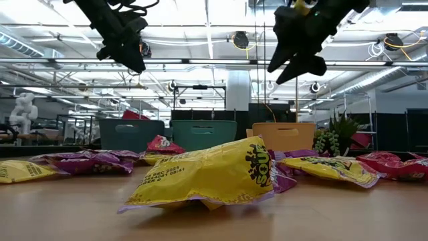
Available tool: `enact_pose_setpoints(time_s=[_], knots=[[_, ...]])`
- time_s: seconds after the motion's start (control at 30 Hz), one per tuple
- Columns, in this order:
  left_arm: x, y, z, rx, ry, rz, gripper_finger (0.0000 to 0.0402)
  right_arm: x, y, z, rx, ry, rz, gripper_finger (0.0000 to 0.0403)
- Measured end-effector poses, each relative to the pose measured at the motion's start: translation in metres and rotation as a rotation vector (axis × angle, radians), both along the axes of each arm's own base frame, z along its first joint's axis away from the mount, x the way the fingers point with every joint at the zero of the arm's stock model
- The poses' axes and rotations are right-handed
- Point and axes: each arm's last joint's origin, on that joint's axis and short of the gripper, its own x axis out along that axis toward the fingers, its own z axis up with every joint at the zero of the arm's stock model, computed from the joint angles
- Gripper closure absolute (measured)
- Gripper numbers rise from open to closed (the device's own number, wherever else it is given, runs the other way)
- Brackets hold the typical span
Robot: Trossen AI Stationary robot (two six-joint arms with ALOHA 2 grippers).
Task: Sort candy
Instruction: Put the yellow candy into the green bin
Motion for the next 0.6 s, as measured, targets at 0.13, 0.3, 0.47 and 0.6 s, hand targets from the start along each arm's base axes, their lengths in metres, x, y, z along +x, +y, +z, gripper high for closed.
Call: enact_pose_setpoints(time_s=[0.13,0.3,0.47,0.6], knots=[[0.0,0.0,0.0,0.0,0.0,0.0,0.0292,0.004,0.026,-0.009,0.003,0.068,0.126,0.0192],[0.0,0.0,0.0,0.0,0.0,0.0,0.0292,0.006,0.052,-0.024,-0.003,0.178,0.231,0.0193],[0.0,0.0,0.0,0.036,0.03,-0.046,0.0292,0.008,0.07,-0.043,-0.037,0.3,0.337,0.0193],[0.003,-0.008,-0.002,0.099,0.111,-0.275,0.0292,0.014,0.082,-0.061,-0.026,0.385,0.403,0.0193]])
